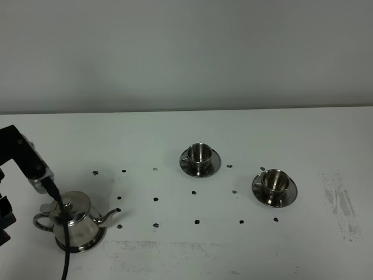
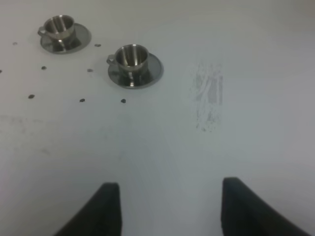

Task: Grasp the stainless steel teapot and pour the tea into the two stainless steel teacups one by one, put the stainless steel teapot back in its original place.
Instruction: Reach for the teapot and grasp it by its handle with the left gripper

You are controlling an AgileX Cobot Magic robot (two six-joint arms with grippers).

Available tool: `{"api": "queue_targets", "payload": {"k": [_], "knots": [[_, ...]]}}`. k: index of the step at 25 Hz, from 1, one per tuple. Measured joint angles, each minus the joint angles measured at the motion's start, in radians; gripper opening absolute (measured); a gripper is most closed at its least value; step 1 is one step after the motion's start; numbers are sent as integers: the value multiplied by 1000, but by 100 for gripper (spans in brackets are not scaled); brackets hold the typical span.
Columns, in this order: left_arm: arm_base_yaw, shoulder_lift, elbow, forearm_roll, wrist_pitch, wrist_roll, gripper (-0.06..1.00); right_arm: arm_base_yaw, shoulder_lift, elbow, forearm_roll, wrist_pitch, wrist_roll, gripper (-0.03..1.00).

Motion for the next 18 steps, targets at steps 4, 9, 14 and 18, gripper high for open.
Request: {"api": "queue_targets", "payload": {"k": [4,9,14,18], "knots": [[31,16,0,-39,-17,222,47,0,0,0,0,0,0,45],[88,102,0,-75,-21,371,47,0,0,0,0,0,0,45],[126,214,-68,-87,-24,481,47,0,0,0,0,0,-2,45],[128,307,-170,-107,-10,493,47,0,0,0,0,-1,-2,45]]}}
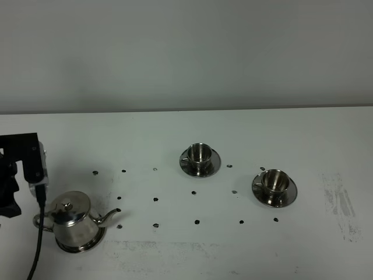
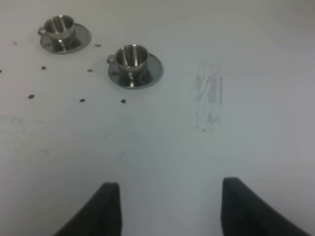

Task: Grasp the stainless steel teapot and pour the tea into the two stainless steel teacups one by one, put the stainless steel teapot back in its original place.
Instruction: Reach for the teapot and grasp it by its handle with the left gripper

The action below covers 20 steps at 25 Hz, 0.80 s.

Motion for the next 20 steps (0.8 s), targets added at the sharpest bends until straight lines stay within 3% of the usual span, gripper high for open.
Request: {"api": "queue_targets", "payload": {"k": [5,12,20], "knots": [[-1,101,-87,-47,12,64,47,0,0,0,0,0,0,45],[-28,139,-97,-63,24,187,47,0,0,0,0,0,0,45],[-75,139,-97,-36,46,202,47,0,0,0,0,0,0,45]]}}
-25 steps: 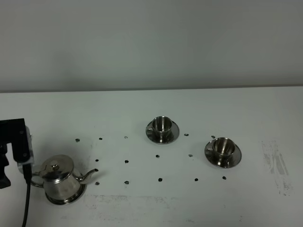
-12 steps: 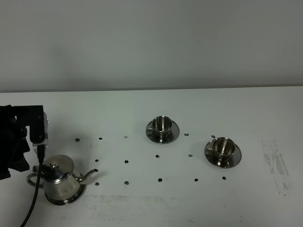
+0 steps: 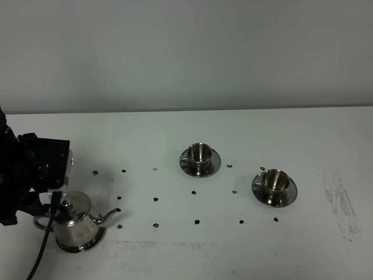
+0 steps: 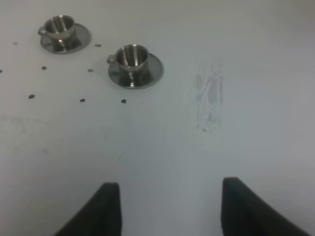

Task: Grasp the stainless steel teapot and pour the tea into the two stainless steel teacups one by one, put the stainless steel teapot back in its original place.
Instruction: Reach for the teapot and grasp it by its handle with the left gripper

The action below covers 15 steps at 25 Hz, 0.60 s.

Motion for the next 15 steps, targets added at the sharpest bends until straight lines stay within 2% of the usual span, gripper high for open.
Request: {"api": "queue_targets", "payload": {"k": [8,15], "knots": [[-18,0,0,74,11,-49,47,0,0,0,0,0,0,45],[-22,12,0,86,17,-52,47,0,0,0,0,0,0,45]]}}
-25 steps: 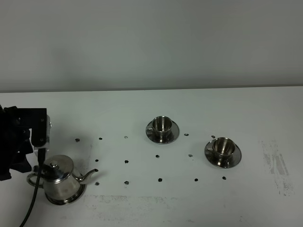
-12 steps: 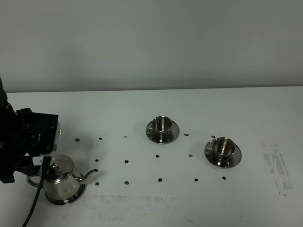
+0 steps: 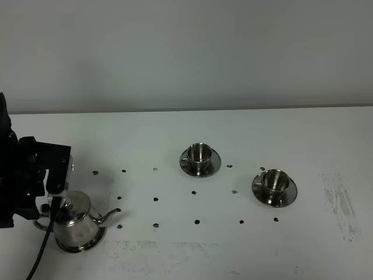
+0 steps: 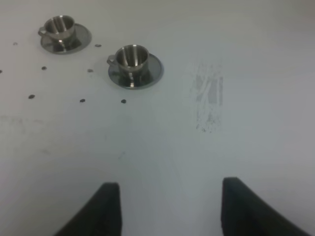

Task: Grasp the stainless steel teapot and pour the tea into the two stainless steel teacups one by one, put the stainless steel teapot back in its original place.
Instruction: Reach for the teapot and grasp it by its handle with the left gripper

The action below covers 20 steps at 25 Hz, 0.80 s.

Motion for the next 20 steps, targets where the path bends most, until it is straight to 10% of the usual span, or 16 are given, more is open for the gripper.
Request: {"api": "queue_targets", "payload": {"k": [20], "knots": [[-44,23,0,58,-22,-54,47,0,0,0,0,-2,0,45]]}}
